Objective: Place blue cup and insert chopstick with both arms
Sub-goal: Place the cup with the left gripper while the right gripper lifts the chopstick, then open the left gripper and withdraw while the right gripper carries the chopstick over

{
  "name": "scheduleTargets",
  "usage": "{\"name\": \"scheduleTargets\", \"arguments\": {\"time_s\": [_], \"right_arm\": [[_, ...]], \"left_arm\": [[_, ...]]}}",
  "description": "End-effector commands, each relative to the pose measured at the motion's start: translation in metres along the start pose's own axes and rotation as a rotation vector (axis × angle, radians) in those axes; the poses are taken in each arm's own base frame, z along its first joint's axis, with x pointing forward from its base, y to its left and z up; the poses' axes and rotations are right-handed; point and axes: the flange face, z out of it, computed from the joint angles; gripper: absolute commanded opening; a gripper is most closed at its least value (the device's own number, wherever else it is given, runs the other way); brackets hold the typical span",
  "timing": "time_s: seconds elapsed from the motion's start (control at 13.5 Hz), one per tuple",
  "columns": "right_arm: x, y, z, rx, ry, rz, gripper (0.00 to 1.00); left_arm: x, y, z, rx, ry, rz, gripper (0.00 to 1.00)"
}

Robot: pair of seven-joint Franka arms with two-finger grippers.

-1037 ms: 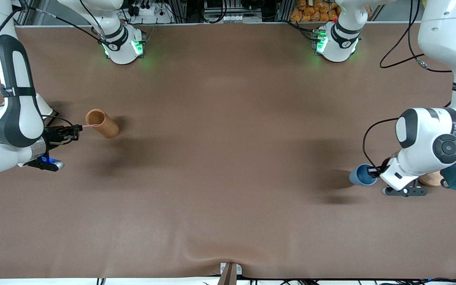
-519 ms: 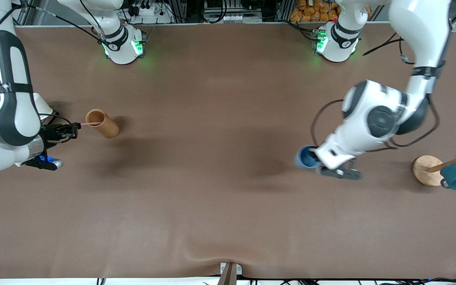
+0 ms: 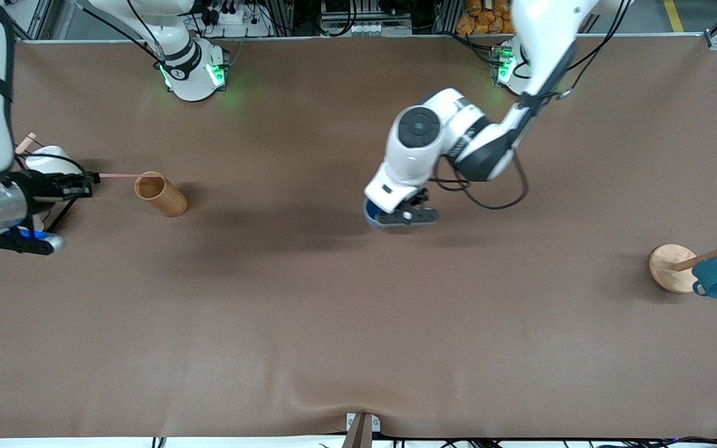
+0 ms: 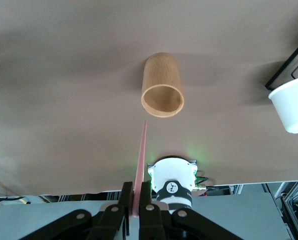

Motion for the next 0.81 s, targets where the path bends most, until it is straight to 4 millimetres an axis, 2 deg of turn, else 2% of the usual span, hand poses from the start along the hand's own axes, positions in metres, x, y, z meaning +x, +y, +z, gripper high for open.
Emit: {"name": "scheduleTargets", "arguments": {"time_s": [0.0, 0.15, 0.22, 0.3, 0.37, 0.44, 0.59, 0.67, 0.74], "right_arm": [[-0.040, -0.030, -0.027, -0.039, 0.057, -0.006, 0.00], [-0.047, -0.056, -0.027, -0.020, 0.059, 0.052, 0.00], [-0.049, -0.068, -0.027, 0.016, 0.057, 0.072, 0.00], [-0.046, -0.076, -0.027, 0.070, 0.052, 0.099, 0.00], [-0.042, -0.086, -0.027, 0.132, 0.060, 0.126, 0.00], [-0.038, -0.095, -0.026, 0.182, 0.065, 0.150, 0.00], [-0.036, -0.124, -0.021, 0.207, 0.075, 0.184, 0.00], [-0.036, -0.144, -0.016, 0.206, 0.084, 0.202, 0.00], [-0.036, -0.166, -0.009, 0.217, 0.086, 0.240, 0.00]], "left_arm": [[-0.011, 0.023, 0.028, 0.023, 0.033, -0.030, 0.00], [-0.012, 0.029, 0.043, 0.038, 0.044, -0.069, 0.00], [-0.017, 0.034, 0.044, 0.039, 0.046, -0.075, 0.00], [-0.017, 0.034, 0.044, 0.040, 0.047, -0.083, 0.11], [-0.015, 0.032, 0.044, 0.041, 0.046, -0.093, 0.64], [-0.015, 0.032, 0.043, 0.040, 0.046, -0.094, 1.00], [-0.011, 0.032, 0.021, 0.022, 0.071, -0.102, 1.00], [-0.004, 0.028, -0.003, 0.008, 0.096, -0.117, 1.00], [0.004, 0.018, -0.036, 0.010, 0.120, -0.141, 1.00]]}}
